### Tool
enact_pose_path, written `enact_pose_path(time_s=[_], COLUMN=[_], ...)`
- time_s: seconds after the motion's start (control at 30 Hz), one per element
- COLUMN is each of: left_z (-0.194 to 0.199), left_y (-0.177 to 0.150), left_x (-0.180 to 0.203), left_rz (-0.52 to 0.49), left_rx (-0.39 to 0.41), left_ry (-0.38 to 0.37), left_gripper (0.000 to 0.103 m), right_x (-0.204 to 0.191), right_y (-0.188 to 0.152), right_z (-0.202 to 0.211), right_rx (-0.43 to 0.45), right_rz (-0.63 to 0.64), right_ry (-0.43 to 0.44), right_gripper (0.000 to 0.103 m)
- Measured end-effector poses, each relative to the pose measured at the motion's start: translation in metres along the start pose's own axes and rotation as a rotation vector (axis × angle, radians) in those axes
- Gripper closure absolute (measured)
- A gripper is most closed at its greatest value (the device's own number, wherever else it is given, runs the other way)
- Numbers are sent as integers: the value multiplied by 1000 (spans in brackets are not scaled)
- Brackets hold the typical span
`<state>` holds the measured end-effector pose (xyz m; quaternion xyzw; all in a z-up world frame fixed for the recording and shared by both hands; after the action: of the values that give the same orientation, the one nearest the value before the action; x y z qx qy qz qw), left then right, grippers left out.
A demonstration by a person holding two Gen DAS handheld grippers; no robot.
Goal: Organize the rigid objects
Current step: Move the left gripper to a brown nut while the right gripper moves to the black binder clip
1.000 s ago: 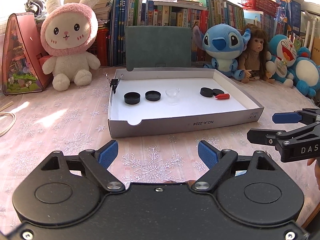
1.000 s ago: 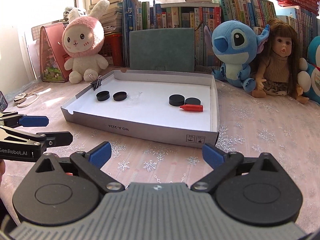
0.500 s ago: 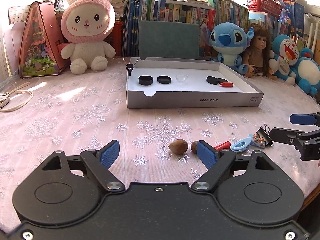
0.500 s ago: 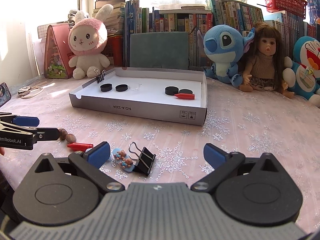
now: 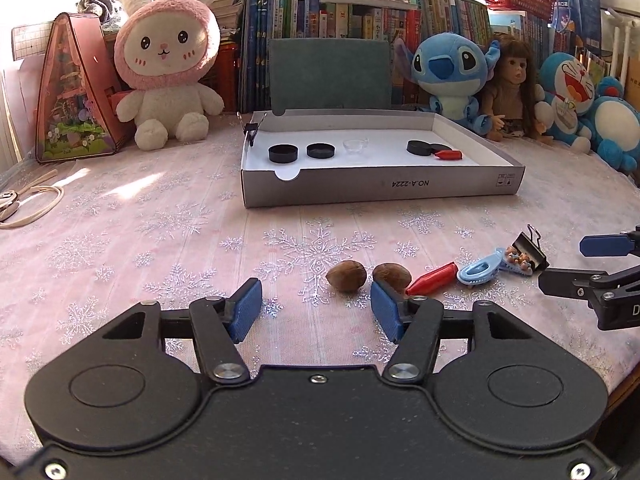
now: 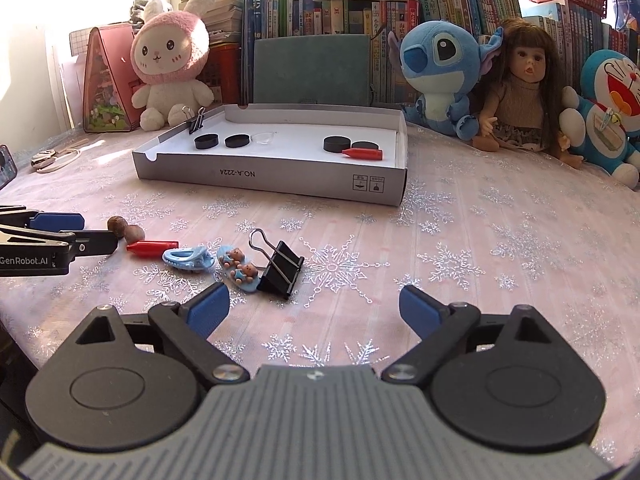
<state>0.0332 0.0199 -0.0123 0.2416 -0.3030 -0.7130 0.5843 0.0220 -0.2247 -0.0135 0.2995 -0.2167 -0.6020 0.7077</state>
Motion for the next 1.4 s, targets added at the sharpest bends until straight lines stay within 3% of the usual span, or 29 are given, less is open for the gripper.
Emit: enact_pose_path(time_s=[0.13,0.5,0.9,1.23,1.4], left_z=[-5,-10,-11,-10,-11], left_y=[3,3,3,2,2], left_x=[4,8,4,2,2], left_rz=[4,0,-2,-4,-8], left_rx=[7,13,20,21,23], left_ry=[8,11,30,32,37], left_gripper=[54,58,59,59,59], right_x=[-5,-18,0,28,23], right_y=[0,3,4,6,5], right_z=[-6,-9,-8,-11,-10], right_rx=[-4,24,23,15,17], right_rz=[6,45,12,-91,-72], right_ry=[-5,-19,-72,-153,-136], right_gripper=[14,22,22,22,22])
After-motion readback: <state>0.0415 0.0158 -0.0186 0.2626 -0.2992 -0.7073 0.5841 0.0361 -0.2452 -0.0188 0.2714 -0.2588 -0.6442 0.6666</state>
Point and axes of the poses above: each gripper's, at about its wrist camera, not at the fingertips, and z roughly against the way its jaws point, x to its right, y to its top, the point moved 3 cm from there along -z, roughly the way its jaws point, and after that the axes turned 9 degrees about -x, right-handed, at the moved point
